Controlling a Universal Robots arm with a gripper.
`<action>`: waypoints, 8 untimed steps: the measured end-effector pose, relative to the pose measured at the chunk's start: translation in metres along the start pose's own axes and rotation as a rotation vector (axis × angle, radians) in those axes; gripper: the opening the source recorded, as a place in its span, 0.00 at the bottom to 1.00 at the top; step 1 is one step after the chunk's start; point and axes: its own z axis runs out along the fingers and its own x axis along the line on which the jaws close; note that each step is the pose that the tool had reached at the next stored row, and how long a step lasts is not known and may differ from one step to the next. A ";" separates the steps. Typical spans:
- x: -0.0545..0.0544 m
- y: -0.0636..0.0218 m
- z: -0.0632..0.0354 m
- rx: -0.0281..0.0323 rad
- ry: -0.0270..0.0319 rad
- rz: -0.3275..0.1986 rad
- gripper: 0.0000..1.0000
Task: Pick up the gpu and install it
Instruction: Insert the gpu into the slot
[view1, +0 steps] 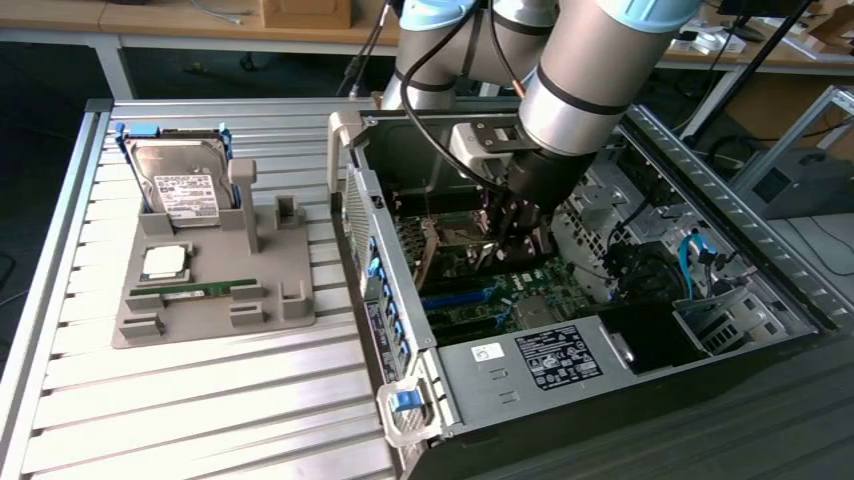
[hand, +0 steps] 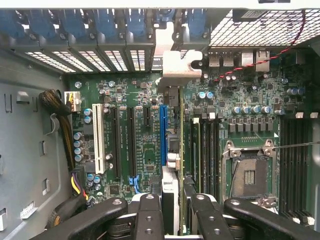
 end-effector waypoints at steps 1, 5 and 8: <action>0.000 0.0000 0.0000 0.0000 0.0000 0.000 0.27; 0.000 0.0000 0.0000 0.0000 0.0000 0.000 0.27; 0.000 0.0005 0.0001 0.0001 0.0000 0.000 0.27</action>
